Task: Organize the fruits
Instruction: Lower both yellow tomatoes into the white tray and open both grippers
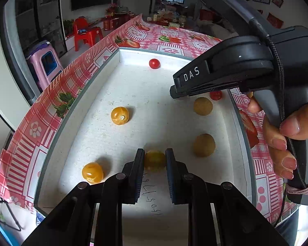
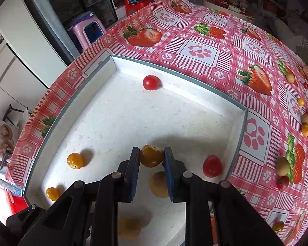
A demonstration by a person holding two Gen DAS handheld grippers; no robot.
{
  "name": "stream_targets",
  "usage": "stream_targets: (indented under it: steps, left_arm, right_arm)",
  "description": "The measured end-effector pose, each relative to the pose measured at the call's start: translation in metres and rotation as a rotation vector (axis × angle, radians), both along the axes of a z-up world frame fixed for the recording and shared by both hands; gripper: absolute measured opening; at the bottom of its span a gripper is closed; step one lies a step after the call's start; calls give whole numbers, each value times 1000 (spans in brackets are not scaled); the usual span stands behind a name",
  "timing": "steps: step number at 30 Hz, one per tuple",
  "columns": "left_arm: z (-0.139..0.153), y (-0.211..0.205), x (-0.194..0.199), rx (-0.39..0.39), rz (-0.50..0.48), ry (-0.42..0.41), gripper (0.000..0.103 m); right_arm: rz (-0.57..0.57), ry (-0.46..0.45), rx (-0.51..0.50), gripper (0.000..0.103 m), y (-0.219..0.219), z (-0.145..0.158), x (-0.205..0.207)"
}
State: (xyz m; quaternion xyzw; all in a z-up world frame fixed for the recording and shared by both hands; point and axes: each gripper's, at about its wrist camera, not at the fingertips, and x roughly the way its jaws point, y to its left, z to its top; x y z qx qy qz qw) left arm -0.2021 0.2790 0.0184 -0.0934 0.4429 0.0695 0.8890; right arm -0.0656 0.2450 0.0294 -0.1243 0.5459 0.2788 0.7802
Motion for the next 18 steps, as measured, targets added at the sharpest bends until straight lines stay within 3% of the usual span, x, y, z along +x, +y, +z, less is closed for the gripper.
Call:
stream_targets:
  steps: [8, 10, 12, 13, 14, 15, 18]
  left_arm:
    - [1, -6, 1, 30, -1, 12, 22]
    - [1, -7, 1, 39, 4, 17, 23]
    - [1, -7, 1, 43, 9, 20, 26]
    - [1, -7, 1, 45, 16, 21, 47]
    - [2, -7, 0, 52, 30, 13, 77]
    - [5, -7, -4, 66, 51, -13, 84]
    - [12, -7, -11, 64, 64, -43, 84]
  right_arm:
    - [41, -35, -37, 27, 8, -6, -3]
    - [39, -18, -25, 30, 6, -5, -2]
    - [32, -4, -8, 40, 4, -2, -2]
    - [30, -9, -1, 43, 2, 1, -3]
    - [29, -18, 7, 51, 0, 4, -5]
    - [29, -25, 19, 59, -2, 9, -6]
    - [19, -46, 65, 77, -12, 24, -12]
